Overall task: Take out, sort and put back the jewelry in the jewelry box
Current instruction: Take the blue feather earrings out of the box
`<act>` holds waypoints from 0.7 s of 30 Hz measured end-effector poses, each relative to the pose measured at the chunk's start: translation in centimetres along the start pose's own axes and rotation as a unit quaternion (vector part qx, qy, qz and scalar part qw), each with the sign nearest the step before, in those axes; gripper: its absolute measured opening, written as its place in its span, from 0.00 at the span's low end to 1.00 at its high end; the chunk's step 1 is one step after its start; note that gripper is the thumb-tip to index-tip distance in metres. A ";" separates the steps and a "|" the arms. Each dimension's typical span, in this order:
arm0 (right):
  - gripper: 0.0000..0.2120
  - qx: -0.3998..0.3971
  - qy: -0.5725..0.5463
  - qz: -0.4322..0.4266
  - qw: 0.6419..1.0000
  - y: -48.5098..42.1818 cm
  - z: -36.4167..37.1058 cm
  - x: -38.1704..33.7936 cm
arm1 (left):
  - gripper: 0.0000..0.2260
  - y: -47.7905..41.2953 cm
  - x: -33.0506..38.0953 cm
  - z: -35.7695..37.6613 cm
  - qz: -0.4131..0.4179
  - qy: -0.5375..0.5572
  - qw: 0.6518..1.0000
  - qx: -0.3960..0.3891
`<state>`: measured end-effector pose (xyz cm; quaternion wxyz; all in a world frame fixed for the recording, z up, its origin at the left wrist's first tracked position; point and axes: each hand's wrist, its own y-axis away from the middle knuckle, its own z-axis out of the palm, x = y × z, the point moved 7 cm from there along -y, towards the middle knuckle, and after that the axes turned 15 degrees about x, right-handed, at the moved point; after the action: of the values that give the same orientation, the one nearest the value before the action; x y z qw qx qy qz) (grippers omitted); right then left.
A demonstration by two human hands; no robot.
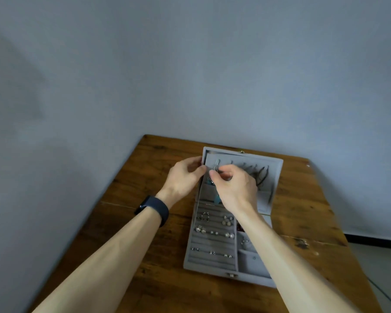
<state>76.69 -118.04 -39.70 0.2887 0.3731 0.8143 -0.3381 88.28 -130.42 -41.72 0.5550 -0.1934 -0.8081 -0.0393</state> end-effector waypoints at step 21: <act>0.06 0.094 -0.040 0.059 0.993 0.4 -1.0 -1.8 | 0.14 1.6 1.6 -1.5 0.093 -0.033 0.993 0.058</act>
<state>77.75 -117.79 -37.91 0.3044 0.4321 0.7432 -0.4102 89.69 -128.92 -39.89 0.5398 -0.2365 -0.8052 0.0660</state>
